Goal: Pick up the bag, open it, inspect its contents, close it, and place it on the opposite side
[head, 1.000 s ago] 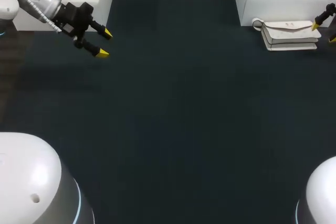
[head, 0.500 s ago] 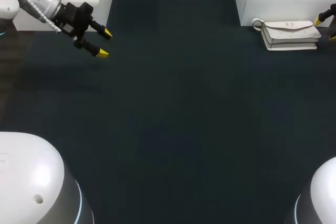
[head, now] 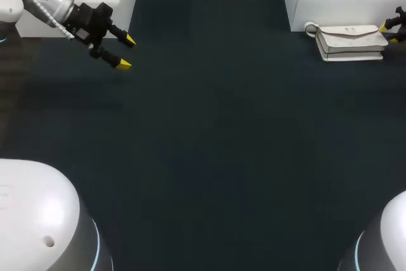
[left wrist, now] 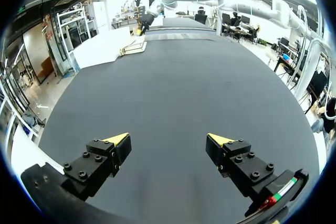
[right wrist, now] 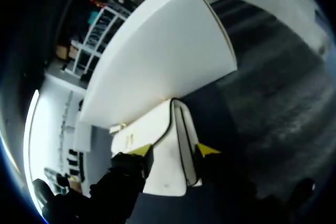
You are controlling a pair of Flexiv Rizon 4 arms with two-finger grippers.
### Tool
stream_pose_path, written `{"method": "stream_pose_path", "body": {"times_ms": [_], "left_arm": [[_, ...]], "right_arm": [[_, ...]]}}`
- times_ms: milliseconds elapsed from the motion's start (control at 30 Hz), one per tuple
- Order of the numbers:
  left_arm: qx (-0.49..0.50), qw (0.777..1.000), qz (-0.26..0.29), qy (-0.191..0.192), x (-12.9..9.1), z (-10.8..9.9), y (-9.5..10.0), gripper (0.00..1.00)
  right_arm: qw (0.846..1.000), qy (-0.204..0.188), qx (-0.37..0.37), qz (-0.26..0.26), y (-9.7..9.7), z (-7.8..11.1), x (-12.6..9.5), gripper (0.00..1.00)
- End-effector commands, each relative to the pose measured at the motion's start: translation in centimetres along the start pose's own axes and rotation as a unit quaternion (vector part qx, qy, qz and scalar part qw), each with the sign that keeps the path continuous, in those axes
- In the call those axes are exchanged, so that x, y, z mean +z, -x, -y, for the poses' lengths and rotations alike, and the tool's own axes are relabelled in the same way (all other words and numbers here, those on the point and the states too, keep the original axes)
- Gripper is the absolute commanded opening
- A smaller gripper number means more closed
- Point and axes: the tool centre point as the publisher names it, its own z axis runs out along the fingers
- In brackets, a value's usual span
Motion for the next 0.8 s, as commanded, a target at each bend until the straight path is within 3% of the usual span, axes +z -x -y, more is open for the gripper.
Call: {"method": "stream_pose_path", "body": {"times_ms": [33, 200, 500, 800], "left_arm": [[0.0, 1.0, 0.0, -0.001, 0.1, -0.1, 0.0, 1.0], [0.0, 1.0, 0.0, -0.001, 0.1, -0.1, 0.0, 1.0], [0.0, 1.0, 0.0, -0.001, 0.1, -0.1, 0.0, 1.0], [0.0, 1.0, 0.0, -0.001, 0.1, -0.1, 0.0, 1.0]], "right_arm": [[0.964, -0.264, 0.001, -0.037, 0.7, -1.1, 1.0, 0.44], [0.963, -0.267, 0.001, -0.042, 0.6, -1.0, 1.1, 0.35], [0.959, -0.275, 0.005, -0.066, 0.2, 0.2, 1.3, 0.0], [0.955, -0.28, 0.009, -0.092, -0.5, 1.6, 1.6, 0.0]]}}
